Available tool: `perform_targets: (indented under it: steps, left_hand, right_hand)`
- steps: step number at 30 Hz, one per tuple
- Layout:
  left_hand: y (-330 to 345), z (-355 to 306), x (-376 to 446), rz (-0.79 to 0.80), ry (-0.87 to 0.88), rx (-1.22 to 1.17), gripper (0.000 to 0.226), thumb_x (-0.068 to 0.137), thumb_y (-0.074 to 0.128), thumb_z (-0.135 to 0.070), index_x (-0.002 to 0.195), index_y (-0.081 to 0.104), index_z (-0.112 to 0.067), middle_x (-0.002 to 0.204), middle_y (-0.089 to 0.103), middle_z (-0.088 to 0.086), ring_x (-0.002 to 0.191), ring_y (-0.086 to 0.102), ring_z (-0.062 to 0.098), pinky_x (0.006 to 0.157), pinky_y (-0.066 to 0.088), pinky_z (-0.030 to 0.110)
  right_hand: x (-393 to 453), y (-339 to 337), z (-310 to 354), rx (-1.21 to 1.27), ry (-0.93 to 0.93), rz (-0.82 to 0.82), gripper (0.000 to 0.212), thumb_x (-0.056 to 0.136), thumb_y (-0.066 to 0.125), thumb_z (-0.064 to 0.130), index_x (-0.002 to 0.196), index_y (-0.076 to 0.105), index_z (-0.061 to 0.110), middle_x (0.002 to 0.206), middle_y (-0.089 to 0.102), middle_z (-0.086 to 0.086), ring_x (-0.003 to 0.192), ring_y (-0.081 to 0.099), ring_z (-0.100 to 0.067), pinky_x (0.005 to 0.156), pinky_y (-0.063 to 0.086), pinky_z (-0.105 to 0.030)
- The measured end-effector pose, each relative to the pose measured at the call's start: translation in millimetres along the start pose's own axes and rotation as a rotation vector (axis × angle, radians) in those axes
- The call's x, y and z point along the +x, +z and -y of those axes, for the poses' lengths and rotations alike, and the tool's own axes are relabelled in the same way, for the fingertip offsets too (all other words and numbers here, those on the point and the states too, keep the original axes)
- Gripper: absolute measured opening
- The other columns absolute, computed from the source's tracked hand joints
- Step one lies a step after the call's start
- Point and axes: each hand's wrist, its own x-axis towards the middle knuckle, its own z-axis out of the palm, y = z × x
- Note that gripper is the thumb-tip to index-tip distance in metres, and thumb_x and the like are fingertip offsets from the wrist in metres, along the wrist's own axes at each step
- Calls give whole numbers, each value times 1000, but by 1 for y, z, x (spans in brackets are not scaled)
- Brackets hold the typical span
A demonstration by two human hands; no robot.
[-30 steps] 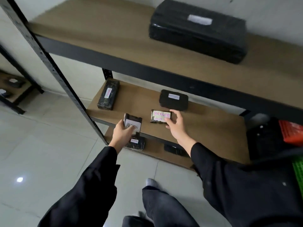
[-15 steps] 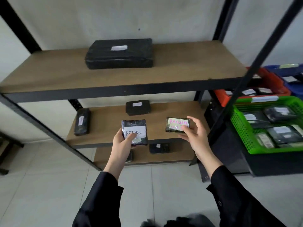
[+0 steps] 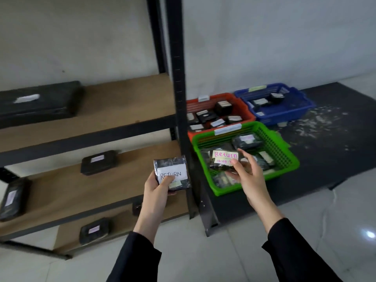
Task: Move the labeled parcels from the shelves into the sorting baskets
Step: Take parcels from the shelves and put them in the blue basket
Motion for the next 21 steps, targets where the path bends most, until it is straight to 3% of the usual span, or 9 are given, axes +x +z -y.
perform_targets:
  steps: [8, 11, 13, 16, 18, 21]
  left_hand:
    - [125, -3, 18, 103, -6, -16, 18, 93, 53, -9, 101, 62, -23, 96, 74, 0, 84, 70, 16, 65, 53, 29]
    - [163, 1, 38, 166, -44, 14, 19, 92, 57, -23, 110, 62, -19, 103, 73, -1, 95, 69, 18, 82, 55, 39]
    - [190, 4, 56, 207, -69, 63, 37, 88, 60, -33, 121, 58, -17, 116, 69, 1, 104, 65, 19, 95, 50, 45]
    - [234, 3, 87, 263, -72, 87, 58, 81, 61, -47, 132, 51, -19, 125, 65, 0, 111, 62, 20, 102, 46, 47]
    - [266, 3, 114, 258, -97, 75, 72, 80, 62, -49, 141, 40, -20, 133, 58, 2, 114, 60, 21, 98, 49, 42]
    - [316, -3, 156, 238, -75, 36, 55, 90, 58, -33, 140, 41, -18, 128, 61, 5, 108, 62, 23, 79, 53, 35]
  right_hand:
    - [39, -109, 31, 39, -16, -101, 41, 85, 66, 6, 123, 51, 12, 105, 68, -13, 91, 71, -18, 73, 60, -29]
    - [60, -143, 36, 28, -20, -154, 39, 85, 65, 5, 121, 52, 14, 106, 67, -11, 92, 71, -16, 72, 59, -27]
    - [78, -164, 36, 11, -19, -197, 40, 85, 65, 5, 122, 52, 14, 107, 67, -13, 93, 70, -17, 72, 59, -27]
    - [115, -193, 36, -26, 3, -235, 40, 86, 64, 6, 123, 51, 15, 106, 68, -15, 93, 70, -18, 73, 59, -27]
    - [145, -209, 40, -51, 19, -232, 38, 87, 63, 5, 121, 52, 16, 105, 68, -14, 91, 70, -16, 75, 59, -28]
    - [196, -231, 51, -109, 40, -233, 38, 87, 63, 6, 122, 51, 16, 103, 68, -10, 88, 69, -12, 74, 60, -27]
